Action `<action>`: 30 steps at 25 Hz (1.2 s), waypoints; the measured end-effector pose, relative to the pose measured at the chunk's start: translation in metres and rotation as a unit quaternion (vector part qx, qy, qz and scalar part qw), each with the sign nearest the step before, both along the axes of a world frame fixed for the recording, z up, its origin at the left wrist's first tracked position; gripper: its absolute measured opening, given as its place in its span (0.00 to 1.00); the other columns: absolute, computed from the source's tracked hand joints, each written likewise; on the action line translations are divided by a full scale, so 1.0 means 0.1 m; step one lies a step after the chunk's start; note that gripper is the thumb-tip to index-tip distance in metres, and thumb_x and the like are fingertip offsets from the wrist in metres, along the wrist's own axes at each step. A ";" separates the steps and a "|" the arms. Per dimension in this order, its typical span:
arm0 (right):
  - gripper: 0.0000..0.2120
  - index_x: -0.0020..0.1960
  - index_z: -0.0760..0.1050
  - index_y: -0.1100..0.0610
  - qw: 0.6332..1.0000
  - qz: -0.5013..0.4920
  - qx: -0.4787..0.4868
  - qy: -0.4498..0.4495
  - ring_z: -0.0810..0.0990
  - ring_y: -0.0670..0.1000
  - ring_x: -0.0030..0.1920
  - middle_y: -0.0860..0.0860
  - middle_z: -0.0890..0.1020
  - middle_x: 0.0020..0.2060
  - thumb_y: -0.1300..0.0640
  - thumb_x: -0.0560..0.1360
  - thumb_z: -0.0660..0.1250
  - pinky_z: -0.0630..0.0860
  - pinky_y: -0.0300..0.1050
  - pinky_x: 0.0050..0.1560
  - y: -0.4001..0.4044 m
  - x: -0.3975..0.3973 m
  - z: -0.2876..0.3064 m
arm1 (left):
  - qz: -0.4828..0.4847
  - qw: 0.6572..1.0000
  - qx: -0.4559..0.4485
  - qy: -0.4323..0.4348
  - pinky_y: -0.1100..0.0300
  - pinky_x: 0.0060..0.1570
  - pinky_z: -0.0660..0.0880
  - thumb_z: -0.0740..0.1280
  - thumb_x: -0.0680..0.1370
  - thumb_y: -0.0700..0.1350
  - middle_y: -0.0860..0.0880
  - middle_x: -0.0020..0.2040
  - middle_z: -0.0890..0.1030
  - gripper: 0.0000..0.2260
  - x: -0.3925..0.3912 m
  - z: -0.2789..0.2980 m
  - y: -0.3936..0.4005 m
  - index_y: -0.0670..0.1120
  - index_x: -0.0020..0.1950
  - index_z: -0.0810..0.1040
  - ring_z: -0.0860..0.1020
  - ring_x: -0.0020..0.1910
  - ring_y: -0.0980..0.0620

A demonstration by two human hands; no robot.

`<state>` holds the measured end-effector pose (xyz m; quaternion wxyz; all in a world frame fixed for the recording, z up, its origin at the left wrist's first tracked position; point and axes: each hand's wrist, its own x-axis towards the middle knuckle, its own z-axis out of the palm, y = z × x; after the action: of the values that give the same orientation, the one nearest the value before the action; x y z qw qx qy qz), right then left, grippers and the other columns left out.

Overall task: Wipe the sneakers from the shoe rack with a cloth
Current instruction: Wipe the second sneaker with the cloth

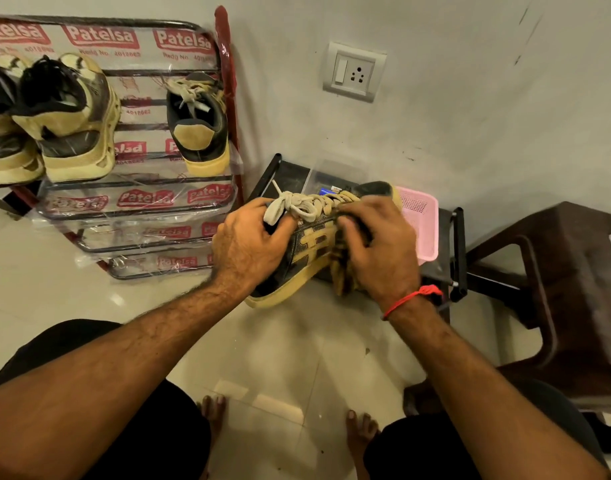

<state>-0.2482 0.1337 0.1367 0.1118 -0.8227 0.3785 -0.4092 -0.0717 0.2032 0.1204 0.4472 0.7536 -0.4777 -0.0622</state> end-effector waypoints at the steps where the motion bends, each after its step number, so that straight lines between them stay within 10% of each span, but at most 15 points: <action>1: 0.08 0.55 0.82 0.62 0.998 0.054 -0.017 0.009 0.78 0.51 0.51 0.56 0.80 0.50 0.61 0.77 0.70 0.75 0.39 0.57 0.15 0.10 -0.05 | -0.001 1.000 0.000 0.009 0.50 0.40 0.80 0.62 0.77 0.66 0.56 0.42 0.82 0.20 -0.01 -0.01 0.00 0.52 0.51 0.82 0.80 0.40 0.53; 7: 0.07 0.53 0.83 0.61 0.998 -0.059 -0.010 -0.005 0.74 0.46 0.49 0.56 0.81 0.49 0.60 0.77 0.70 0.73 0.34 0.54 -0.32 -0.19 0.05 | -0.002 1.000 0.007 -0.004 0.54 0.35 0.79 0.62 0.77 0.67 0.58 0.35 0.78 0.20 -0.01 -0.02 -0.02 0.52 0.47 0.81 0.77 0.34 0.56; 12: 0.09 0.55 0.82 0.63 0.985 0.170 -0.024 0.026 0.79 0.52 0.53 0.57 0.80 0.51 0.62 0.77 0.70 0.76 0.41 0.57 0.35 0.21 -0.13 | -0.001 1.000 0.009 0.028 0.48 0.33 0.78 0.62 0.76 0.63 0.51 0.32 0.79 0.20 0.05 0.01 -0.04 0.48 0.42 0.81 0.78 0.32 0.50; 17: 0.08 0.55 0.81 0.61 0.999 0.025 -0.012 -0.018 0.76 0.46 0.52 0.55 0.80 0.51 0.59 0.78 0.69 0.77 0.44 0.55 -0.19 -0.09 0.01 | 0.003 0.998 0.028 0.057 0.50 0.34 0.80 0.62 0.75 0.66 0.51 0.32 0.81 0.21 0.06 0.02 -0.05 0.49 0.40 0.81 0.80 0.33 0.49; 22: 0.10 0.56 0.81 0.64 0.979 0.190 -0.051 0.061 0.80 0.54 0.52 0.58 0.80 0.52 0.60 0.78 0.69 0.80 0.48 0.53 0.37 0.18 -0.15 | 0.000 0.997 0.011 0.072 0.50 0.31 0.78 0.64 0.77 0.59 0.49 0.30 0.81 0.20 0.13 0.05 -0.06 0.46 0.36 0.82 0.79 0.29 0.50; 26: 0.08 0.55 0.82 0.62 0.999 0.027 -0.026 0.022 0.79 0.53 0.51 0.57 0.79 0.52 0.59 0.78 0.69 0.80 0.53 0.50 -0.20 -0.10 0.04 | 0.005 0.997 0.021 0.071 0.48 0.33 0.81 0.67 0.79 0.58 0.49 0.31 0.82 0.18 0.16 0.05 -0.05 0.47 0.38 0.82 0.80 0.30 0.50; 30: 0.09 0.54 0.82 0.62 0.973 0.210 -0.050 0.084 0.80 0.54 0.49 0.57 0.80 0.52 0.59 0.78 0.69 0.80 0.51 0.48 0.50 0.21 -0.19 | 0.018 0.995 0.040 0.093 0.49 0.35 0.80 0.65 0.78 0.60 0.49 0.31 0.82 0.20 0.18 0.06 -0.07 0.45 0.37 0.83 0.80 0.31 0.50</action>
<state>-0.2274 0.1833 0.1174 0.1214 -0.9197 0.1844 -0.3247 -0.0534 0.1963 0.1267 0.4602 0.7705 -0.4175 -0.1427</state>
